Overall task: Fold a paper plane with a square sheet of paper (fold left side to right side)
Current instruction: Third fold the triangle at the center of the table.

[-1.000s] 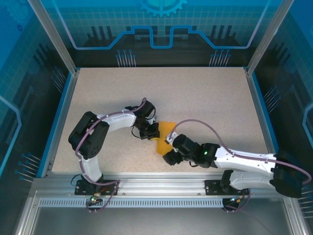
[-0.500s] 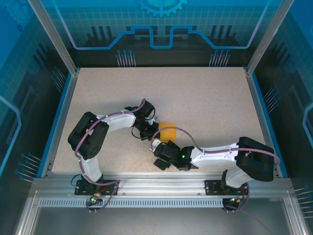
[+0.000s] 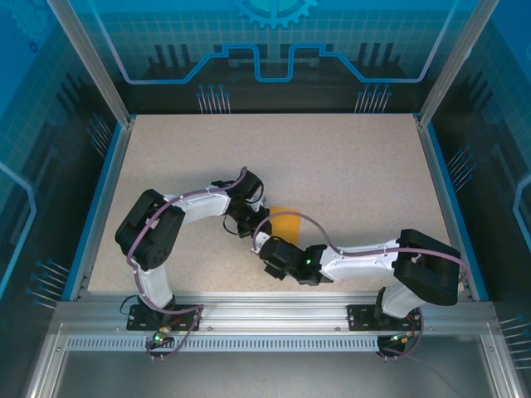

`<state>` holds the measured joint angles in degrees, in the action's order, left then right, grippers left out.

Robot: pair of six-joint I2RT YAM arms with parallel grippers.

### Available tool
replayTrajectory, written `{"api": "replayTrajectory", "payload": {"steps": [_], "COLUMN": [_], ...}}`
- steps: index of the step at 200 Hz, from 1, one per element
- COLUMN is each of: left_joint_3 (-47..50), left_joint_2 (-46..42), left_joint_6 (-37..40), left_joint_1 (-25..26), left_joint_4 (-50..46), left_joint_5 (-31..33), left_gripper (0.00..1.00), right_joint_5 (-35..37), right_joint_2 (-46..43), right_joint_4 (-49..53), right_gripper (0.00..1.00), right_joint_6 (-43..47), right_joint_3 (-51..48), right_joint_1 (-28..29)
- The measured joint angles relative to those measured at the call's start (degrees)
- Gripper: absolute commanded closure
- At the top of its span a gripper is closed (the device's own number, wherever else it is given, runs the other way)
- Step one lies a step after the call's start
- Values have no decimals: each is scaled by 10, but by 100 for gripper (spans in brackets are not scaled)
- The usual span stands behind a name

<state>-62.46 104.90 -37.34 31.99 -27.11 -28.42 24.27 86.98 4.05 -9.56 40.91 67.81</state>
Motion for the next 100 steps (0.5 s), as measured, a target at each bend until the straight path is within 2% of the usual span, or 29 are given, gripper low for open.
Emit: {"api": "replayTrajectory", "payload": {"steps": [6, 36, 67, 85, 100], "left_joint_3": [0, 0, 0, 0, 0], "left_joint_2": [0, 0, -8, -27, -47], "left_joint_6": [1, 13, 34, 46, 54], "left_joint_1": [0, 0, -3, -13, -24], "left_joint_4": [0, -7, -28, -39, -44], "left_joint_5": [0, 0, 5, 8, 10], "left_gripper": [96, 85, 64, 60, 60], "right_joint_5": [-8, -56, -121, -158, -186], "right_joint_2": [-3, -25, -35, -35, -35], "right_joint_4": [-1, -3, -2, -2, -3], "right_gripper": [100, 100, 100, 100, 100], "right_joint_6": [-2, 0, -1, -6, -11], "right_joint_3": [0, -9, -21, -26, -30], "right_joint_1": [-4, -26, -52, -70, -84]}}
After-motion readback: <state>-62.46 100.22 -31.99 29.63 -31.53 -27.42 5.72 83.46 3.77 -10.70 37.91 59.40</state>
